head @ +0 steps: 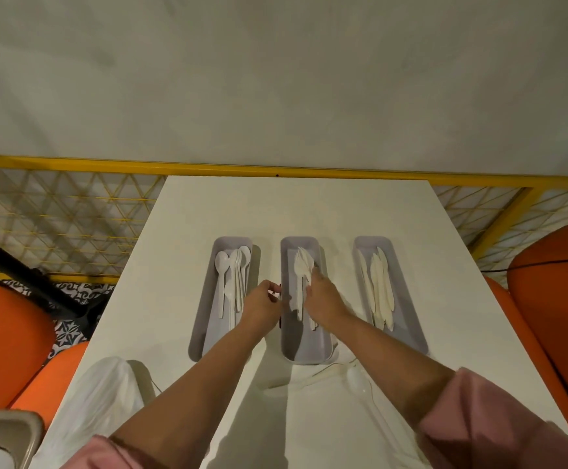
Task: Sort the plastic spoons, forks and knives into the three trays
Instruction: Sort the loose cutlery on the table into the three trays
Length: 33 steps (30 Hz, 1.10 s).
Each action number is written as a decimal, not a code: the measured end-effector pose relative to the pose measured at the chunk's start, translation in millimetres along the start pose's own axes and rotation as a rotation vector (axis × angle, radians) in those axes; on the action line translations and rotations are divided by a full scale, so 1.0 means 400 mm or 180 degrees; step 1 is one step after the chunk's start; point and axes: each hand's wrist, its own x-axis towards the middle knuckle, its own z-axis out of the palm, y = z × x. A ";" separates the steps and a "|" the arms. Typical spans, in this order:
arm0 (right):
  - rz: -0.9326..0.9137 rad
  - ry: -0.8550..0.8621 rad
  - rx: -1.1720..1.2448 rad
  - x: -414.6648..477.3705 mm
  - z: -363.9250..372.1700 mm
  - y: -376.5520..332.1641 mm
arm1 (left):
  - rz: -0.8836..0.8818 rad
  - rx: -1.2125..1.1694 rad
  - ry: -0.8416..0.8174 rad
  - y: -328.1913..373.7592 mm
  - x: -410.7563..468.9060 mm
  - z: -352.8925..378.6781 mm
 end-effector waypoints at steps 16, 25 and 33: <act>0.0255 -0.0270 -0.0467 0.119 0.060 -0.027 | 0.0226 0.0504 -0.0184 -0.020 0.031 0.004; 0.0025 -0.0268 -0.1021 0.109 0.041 -0.022 | 0.0268 0.0458 -0.0094 -0.024 0.022 0.002; -0.0132 -0.0386 -0.0984 0.044 -0.014 -0.066 | 0.0784 0.0600 -0.0114 -0.024 -0.056 -0.085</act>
